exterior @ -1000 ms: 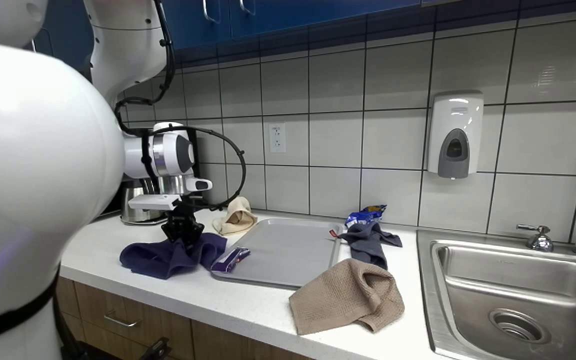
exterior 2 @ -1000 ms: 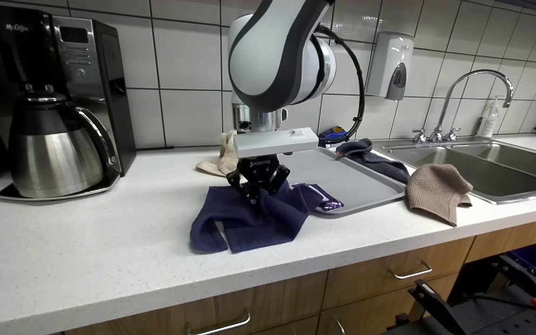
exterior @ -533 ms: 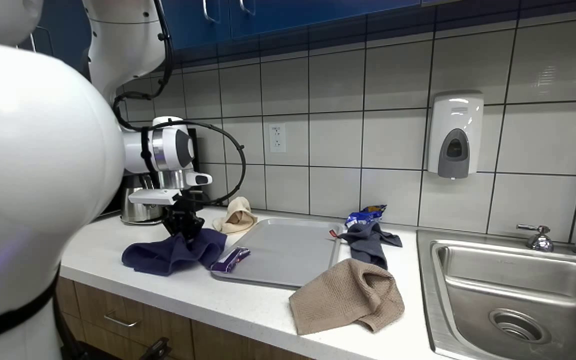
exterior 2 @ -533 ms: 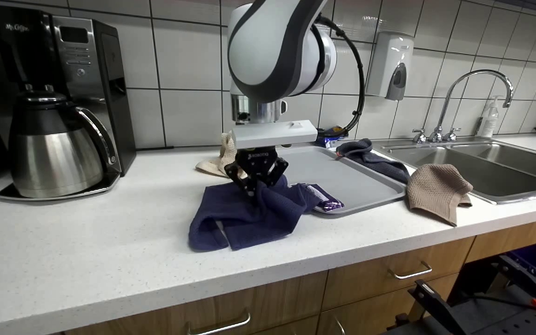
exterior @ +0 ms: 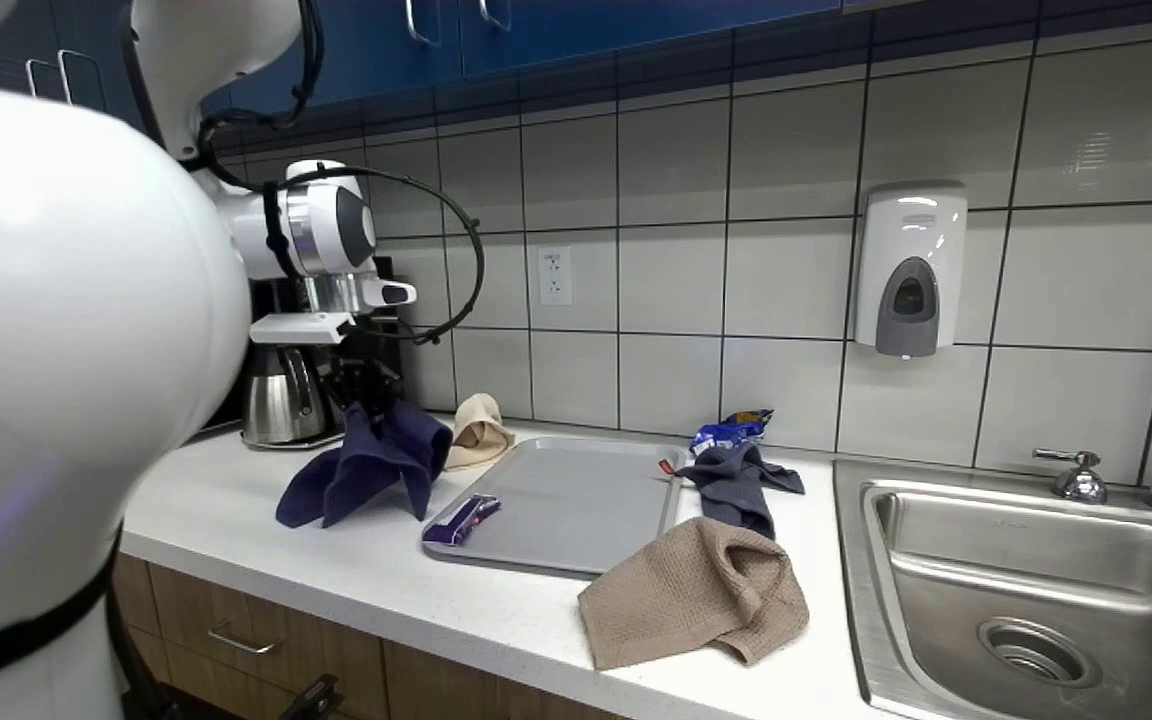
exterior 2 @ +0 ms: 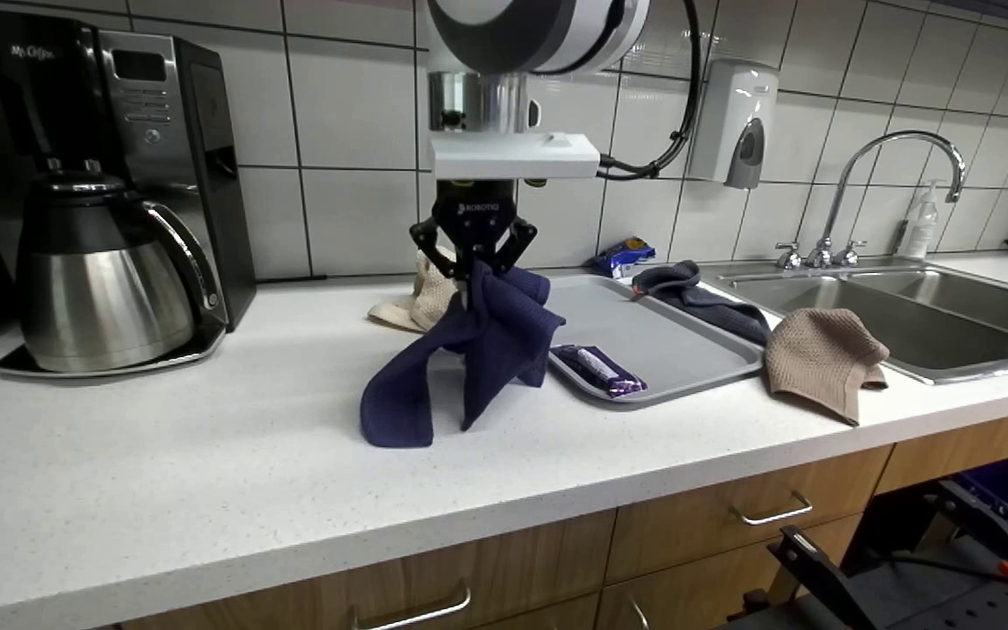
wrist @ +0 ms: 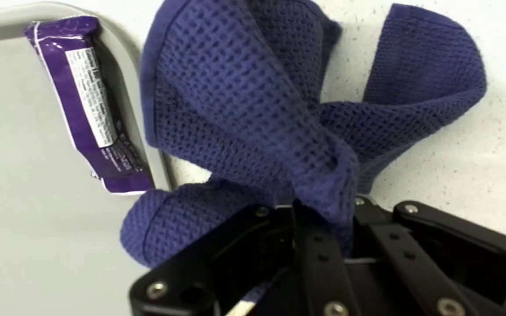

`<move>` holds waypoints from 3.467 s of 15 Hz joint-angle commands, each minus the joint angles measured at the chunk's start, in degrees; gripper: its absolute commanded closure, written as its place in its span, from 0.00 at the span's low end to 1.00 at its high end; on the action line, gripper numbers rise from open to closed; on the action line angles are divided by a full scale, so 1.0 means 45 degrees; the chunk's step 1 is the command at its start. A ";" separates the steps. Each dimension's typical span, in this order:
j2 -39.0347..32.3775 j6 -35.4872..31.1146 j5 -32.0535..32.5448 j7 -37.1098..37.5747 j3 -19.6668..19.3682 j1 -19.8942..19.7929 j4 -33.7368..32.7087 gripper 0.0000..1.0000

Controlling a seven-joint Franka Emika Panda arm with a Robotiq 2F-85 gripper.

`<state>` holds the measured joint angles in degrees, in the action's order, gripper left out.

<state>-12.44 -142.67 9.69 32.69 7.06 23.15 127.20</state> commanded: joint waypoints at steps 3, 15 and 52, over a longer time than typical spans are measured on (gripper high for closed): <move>0.1801 0.0760 0.0347 0.0201 0.0223 -0.0459 0.0661 0.98; 0.4422 0.1322 0.1277 0.0631 0.0367 -0.2210 0.1713 0.98; 0.2192 0.2919 0.2109 0.3442 -0.0799 -0.5064 0.1544 0.98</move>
<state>0.03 -134.05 20.16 46.41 4.36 -0.56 138.46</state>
